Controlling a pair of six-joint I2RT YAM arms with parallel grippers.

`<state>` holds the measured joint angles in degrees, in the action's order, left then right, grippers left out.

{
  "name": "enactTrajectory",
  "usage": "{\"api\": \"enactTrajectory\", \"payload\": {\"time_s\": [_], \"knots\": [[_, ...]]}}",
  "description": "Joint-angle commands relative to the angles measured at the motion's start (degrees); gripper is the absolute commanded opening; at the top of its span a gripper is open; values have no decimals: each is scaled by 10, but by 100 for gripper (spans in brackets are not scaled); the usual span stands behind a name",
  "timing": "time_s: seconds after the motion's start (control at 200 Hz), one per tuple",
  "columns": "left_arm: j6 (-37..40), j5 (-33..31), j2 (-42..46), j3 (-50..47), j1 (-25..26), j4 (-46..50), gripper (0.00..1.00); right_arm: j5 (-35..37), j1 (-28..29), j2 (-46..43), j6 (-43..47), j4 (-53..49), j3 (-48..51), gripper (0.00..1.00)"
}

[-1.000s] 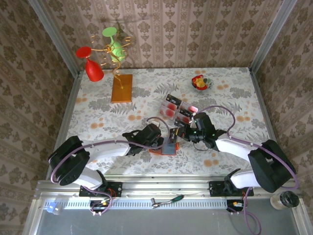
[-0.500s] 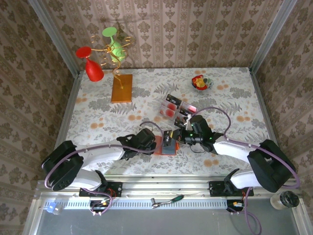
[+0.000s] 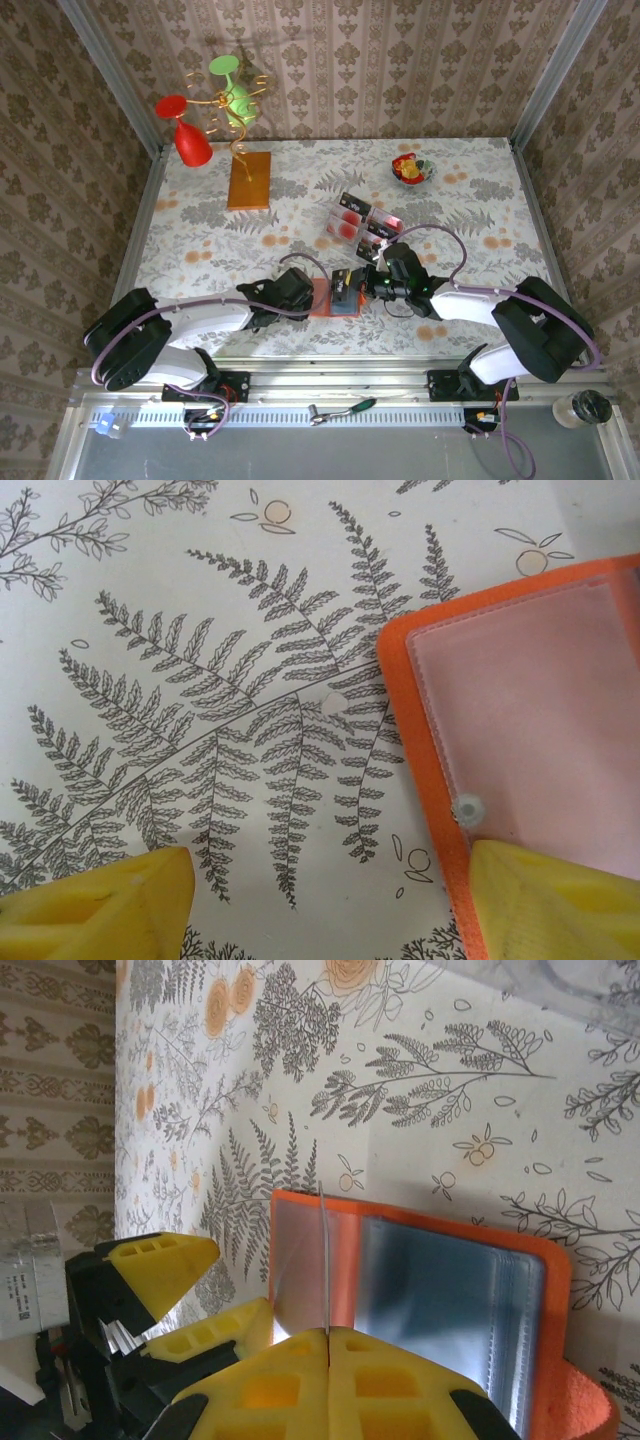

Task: Put the credit cards into the card holder

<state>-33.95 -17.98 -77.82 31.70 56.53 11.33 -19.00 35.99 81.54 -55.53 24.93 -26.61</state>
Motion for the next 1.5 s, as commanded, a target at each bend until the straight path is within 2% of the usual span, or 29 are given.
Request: {"api": "enactTrajectory", "payload": {"time_s": [0.0, 0.68, 1.495], "knots": [[-18, -16, 2, -7, -2, 7, 74, 32, 7, 8, 5, 36, 10, 0], [-19, -14, -8, -5, -1, 7, 74, 47, 20, 71, -2, 83, -3, 0], [-16, -10, -13, 3, -1, 4, 73, 35, 36, 95, -8, 93, 5, 0]]}}
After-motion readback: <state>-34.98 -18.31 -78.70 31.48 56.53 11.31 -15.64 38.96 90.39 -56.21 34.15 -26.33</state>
